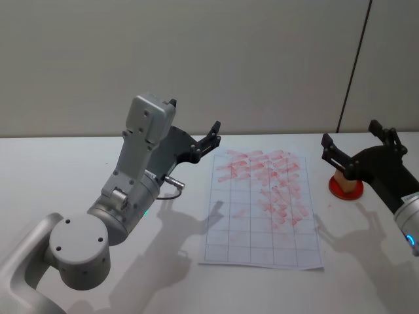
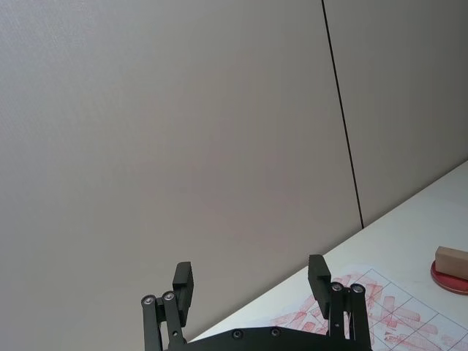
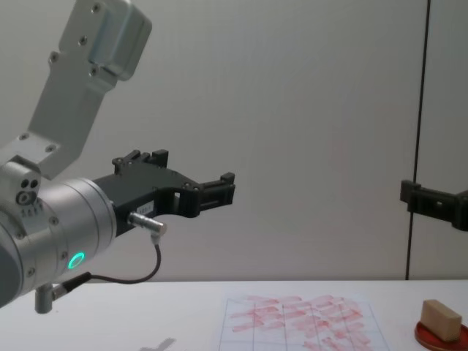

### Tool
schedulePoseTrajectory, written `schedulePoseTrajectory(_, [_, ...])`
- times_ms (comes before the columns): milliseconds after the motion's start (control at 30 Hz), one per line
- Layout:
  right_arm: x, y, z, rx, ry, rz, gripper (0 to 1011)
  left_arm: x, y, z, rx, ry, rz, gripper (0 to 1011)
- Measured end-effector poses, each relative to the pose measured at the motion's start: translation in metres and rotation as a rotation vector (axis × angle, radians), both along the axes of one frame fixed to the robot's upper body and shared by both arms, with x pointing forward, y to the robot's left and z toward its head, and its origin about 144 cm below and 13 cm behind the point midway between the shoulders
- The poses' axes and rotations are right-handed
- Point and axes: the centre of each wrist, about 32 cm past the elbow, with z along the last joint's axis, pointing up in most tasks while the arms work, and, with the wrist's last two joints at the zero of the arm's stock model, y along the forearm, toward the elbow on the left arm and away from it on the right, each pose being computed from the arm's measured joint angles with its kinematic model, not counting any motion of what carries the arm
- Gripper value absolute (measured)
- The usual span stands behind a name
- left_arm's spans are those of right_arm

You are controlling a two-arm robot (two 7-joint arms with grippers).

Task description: Use the one hand to pick up the stamp and affix it onto the A4 paper.

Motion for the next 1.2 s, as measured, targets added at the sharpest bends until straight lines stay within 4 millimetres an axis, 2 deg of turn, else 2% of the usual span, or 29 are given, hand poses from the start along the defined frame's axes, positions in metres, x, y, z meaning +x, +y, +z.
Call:
schedulePoseTrajectory(367, [0.0,0.001,0.0,-0.001,0.003,-0.003,1001,0.0,0.0,0.0,0.0,0.0,0.0,1001])
schedulePoseTrajectory(733, [0.0,0.011,0.003,-0.026,0.076,-0.067,1001,0.0,0.0,0.0,0.0,0.0,0.0,1001])
schedulePoseTrajectory(1200, [0.024,0.011,0.005,-0.104,0.215,-0.169,1001,0.0,0.0,0.0,0.0,0.0,0.0,1001])
